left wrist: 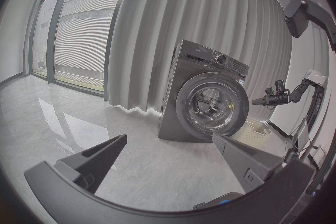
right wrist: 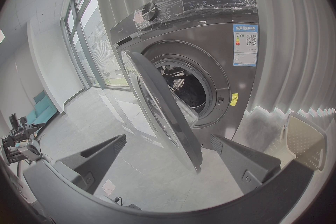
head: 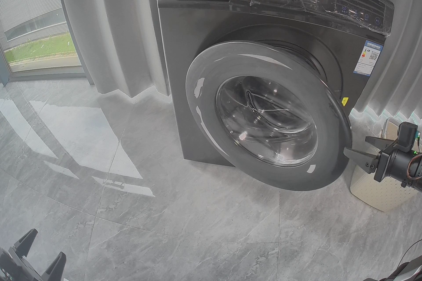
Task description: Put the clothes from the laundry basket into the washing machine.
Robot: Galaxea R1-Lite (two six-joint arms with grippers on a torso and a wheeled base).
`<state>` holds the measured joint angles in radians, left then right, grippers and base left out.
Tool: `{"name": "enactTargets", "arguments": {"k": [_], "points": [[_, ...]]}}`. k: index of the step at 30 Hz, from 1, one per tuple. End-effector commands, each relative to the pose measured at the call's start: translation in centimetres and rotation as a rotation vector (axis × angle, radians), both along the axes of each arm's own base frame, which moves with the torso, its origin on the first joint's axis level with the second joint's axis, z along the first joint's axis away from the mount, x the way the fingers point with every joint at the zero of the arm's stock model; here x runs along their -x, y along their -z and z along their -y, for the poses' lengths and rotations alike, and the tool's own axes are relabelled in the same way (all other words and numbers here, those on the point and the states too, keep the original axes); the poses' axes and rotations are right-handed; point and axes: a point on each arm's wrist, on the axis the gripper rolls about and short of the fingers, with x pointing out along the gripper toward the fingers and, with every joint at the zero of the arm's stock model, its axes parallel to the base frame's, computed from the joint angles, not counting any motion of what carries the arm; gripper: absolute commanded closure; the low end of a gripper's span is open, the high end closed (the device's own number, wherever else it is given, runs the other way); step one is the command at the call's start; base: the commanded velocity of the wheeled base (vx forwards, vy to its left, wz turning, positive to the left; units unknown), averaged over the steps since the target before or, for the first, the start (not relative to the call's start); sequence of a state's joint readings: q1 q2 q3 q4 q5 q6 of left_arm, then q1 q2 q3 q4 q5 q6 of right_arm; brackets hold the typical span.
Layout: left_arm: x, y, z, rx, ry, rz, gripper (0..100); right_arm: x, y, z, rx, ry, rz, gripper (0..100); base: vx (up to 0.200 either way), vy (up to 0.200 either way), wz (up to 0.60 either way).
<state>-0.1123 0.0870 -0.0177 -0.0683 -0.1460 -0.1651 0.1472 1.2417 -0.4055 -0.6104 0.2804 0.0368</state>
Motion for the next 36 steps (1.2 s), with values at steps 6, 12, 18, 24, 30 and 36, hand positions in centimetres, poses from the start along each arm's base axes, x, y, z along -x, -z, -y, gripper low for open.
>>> {"name": "enactTargets", "arguments": {"k": [6, 12, 18, 24, 30, 36], "points": [[-0.1, 0.5, 0.0, -0.003, 0.001, -0.022, 0, 1.2, 2.1, -0.1, 0.024, -0.024, -0.061, 0, 0.0, 0.0, 0.0], [-0.1, 0.5, 0.0, -0.003, 0.001, -0.022, 0, 2.0, 2.7, -0.5, 0.008, -0.11, -0.05, 0, 0.0, 0.0, -0.2], [-0.1, 0.5, 0.0, -0.005, 0.004, -0.021, 0, 2.2, 3.1, -0.6, -0.012, -0.124, 0.007, 0, 0.0, 0.0, -0.4], [-0.1, 0.5, 0.0, -0.005, 0.004, -0.021, 0, 1.9, 3.1, -0.6, -0.012, -0.122, 0.02, 0, 0.0, 0.0, 0.0], [-0.1, 0.5, 0.0, -0.006, 0.004, -0.021, 0, 2.0, 3.4, -0.6, -0.012, -0.126, 0.008, 0, 0.0, 0.0, 0.0], [-0.1, 0.5, 0.0, -0.006, 0.004, -0.021, 0, 2.0, 3.4, -0.9, -0.019, -0.144, 0.003, 0, 0.0, 0.0, -0.2]]}}
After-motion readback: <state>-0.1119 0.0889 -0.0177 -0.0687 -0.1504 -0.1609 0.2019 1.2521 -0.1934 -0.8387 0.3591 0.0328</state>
